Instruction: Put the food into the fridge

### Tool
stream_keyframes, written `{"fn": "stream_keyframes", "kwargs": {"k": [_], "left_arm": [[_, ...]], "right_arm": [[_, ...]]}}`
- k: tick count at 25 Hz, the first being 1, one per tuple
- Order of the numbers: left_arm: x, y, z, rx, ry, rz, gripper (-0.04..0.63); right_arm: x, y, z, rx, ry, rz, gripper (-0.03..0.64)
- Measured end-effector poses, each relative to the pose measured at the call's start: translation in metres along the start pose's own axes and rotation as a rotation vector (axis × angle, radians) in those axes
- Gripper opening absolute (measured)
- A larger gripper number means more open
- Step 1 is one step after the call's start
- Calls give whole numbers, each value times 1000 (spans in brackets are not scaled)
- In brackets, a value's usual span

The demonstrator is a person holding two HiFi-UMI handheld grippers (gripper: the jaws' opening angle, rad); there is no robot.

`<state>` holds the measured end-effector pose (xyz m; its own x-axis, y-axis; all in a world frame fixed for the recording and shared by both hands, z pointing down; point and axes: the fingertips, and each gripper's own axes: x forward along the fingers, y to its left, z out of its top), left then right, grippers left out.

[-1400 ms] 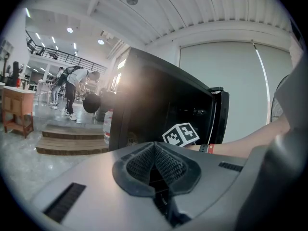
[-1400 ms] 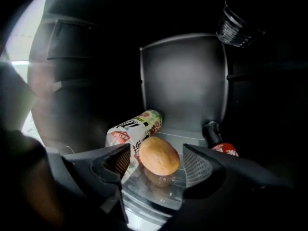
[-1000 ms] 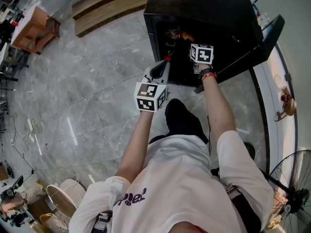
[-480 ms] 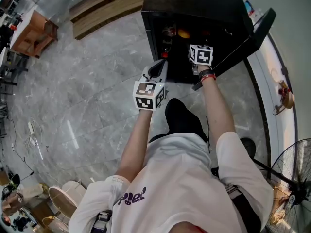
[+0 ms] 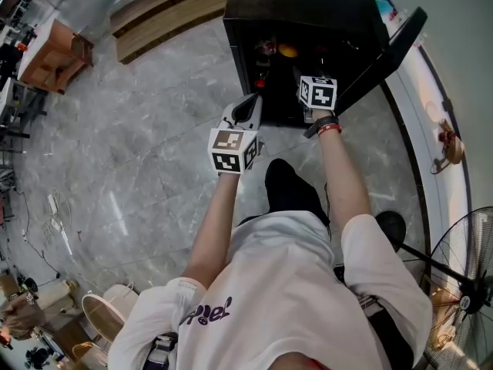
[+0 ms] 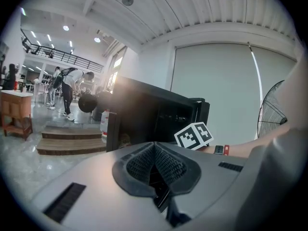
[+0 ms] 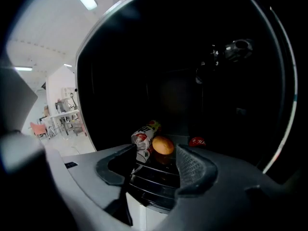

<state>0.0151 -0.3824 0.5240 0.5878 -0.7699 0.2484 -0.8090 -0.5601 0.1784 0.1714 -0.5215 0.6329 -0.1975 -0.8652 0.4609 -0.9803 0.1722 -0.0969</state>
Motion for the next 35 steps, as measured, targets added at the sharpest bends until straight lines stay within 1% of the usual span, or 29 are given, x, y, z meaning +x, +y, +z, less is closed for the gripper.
{"fn": "stream_keyframes", "kwargs": {"k": [7,13,19,23,29,35], "left_arm": [[-14,-13,4,-7,18,-6,17],[-29,-21,8,-15,32,-4,17],[-50,-25,18,-11,19,-4,18],[-64,-25,11,-5,36,10,18],[-82,-28,18,-1,31,14,17],[-105,-38,23,-5,25,11,17]], "right_arm": [[-34,2,8,12,-16,-5,258],[-67,0,6,28,-19,-36,232],[-98,4,9,50,-40,-54,225],[-121,11,6,55,-43,-60,219],[-152,19,12,69,-59,-66,215],[-184,35,22,51,-77,-59,209]]}}
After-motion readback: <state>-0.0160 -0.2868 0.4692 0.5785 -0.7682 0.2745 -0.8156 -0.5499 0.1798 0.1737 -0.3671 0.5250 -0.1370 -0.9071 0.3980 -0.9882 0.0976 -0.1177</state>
